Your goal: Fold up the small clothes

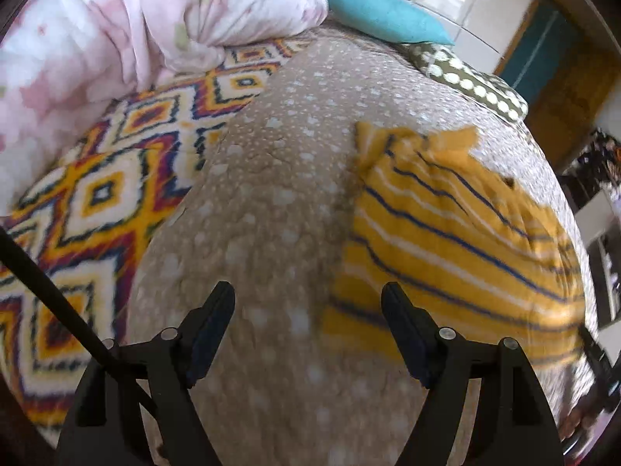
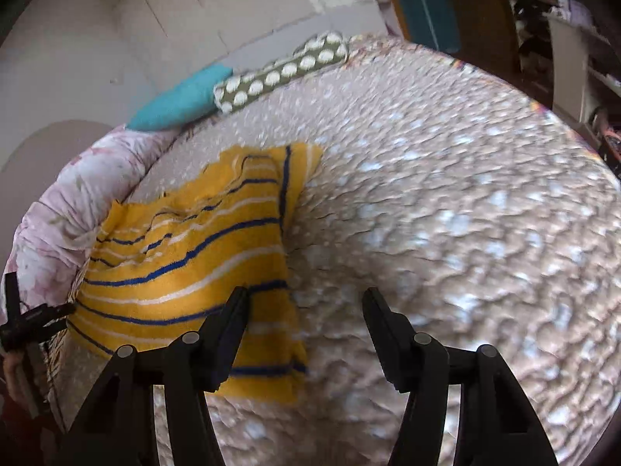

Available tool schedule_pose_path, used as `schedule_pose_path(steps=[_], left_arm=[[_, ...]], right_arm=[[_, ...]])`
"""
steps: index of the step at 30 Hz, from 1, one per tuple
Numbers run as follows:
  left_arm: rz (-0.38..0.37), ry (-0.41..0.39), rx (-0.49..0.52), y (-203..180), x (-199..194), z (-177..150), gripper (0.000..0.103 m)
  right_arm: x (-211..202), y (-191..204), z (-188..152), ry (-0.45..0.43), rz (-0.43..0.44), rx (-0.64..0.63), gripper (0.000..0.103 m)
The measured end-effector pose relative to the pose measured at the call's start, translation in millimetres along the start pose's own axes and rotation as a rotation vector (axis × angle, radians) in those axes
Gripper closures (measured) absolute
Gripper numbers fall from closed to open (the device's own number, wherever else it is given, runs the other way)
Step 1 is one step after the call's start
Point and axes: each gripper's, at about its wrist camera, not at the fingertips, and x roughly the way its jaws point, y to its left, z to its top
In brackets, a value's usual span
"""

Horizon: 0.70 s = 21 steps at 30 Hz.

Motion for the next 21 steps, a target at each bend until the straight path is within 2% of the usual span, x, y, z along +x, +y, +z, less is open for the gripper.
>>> schedule_pose_path(steps=[6, 11, 16, 18, 21], left_arm=[[-0.021, -0.021, 0.045, -55.1, -22.7, -50.0, 0.026], [-0.065, -0.041, 0.060, -113.6, -22.3, -89.0, 0.026], [-0.022, -0.037, 0.149, -167.2, -0.6, -112.6, 0.026], [0.019, -0.048, 0.151, -177.3, 9.0, -116.5, 0.026], [0.064, -0.074, 0.142, -186.5, 15.4, -119.9, 0.019]], right_arm=[[-29.4, -2.5, -10.7, -0.096, 0.018, -0.012, 0.037], [-38.1, -3.3, -17.5, -0.110, 0.037, -0.018, 0.037], [-48.3, 0.0, -23.4, -0.143, 0.005, -0.046, 0.034], [-48.5, 0.1, -23.3, -0.148, -0.002, -0.045, 0.034], [-49.1, 1.8, -23.7, -0.151, -0.006, -0.055, 0.034]])
